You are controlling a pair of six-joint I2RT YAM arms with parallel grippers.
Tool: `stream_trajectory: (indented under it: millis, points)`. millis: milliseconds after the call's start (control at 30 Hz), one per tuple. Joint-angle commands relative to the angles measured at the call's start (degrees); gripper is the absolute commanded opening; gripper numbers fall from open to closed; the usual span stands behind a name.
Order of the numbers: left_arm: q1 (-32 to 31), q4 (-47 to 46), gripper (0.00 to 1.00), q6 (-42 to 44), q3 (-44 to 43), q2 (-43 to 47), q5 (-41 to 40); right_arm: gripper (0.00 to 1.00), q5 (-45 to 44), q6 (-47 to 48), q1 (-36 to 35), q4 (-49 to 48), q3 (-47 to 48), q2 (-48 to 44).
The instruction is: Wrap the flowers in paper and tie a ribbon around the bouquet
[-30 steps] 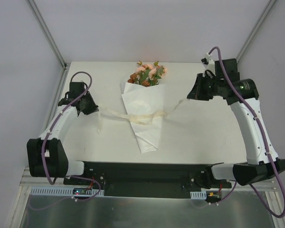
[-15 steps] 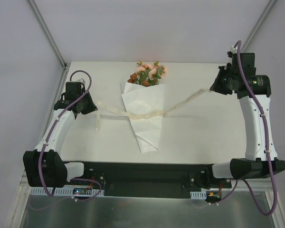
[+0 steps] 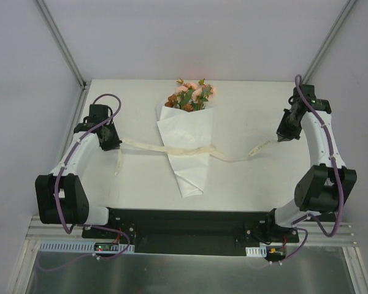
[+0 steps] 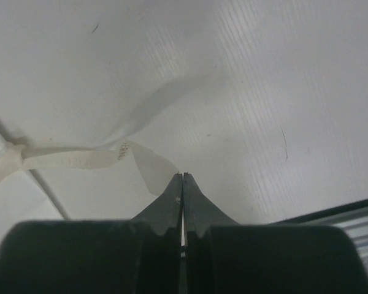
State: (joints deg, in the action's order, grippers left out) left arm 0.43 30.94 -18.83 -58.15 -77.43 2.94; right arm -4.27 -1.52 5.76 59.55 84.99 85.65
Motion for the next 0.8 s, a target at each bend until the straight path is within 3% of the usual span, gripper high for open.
stream_trajectory:
  millis: [0,267,433,500,533,567,600,633,767]
  points:
    - [0.63,3.25,0.0,-0.33,-1.18,-2.02,-7.93,0.01,3.74,-0.15,-0.13,-7.42,-0.71,6.1]
    - [5.8,3.87,0.0,-5.51,1.37,-0.97,-16.21,0.01,-1.79,-1.29,-0.05,-6.38,2.99,15.25]
    - [6.96,3.52,0.0,-4.1,-0.56,-3.69,-10.07,0.01,-2.05,-1.21,1.53,-6.2,2.81,17.09]
    - [7.31,2.82,0.1,-4.99,-0.21,-3.96,-6.12,0.01,-0.92,-1.21,2.06,-7.07,2.9,17.62]
    - [7.22,2.72,0.28,-5.42,-0.21,-4.05,-5.41,0.01,-0.65,-1.12,2.06,-7.51,2.99,17.8]
    - [7.31,2.55,0.37,-5.69,-0.3,-3.96,-4.88,0.02,-0.21,-0.77,2.06,-8.3,2.9,17.89]
    - [7.22,2.37,0.45,-5.87,-0.38,-3.52,-3.83,0.09,0.23,-0.42,2.06,-9.61,2.81,18.15]
    - [7.22,2.29,0.59,-6.22,-0.47,-3.0,-3.64,0.28,0.32,-0.33,2.06,-9.89,2.99,18.5]
    - [7.22,1.49,0.77,-9.55,1.45,1.13,3.98,0.61,-4.86,-1.2,2.06,-8.14,3.17,17.63]
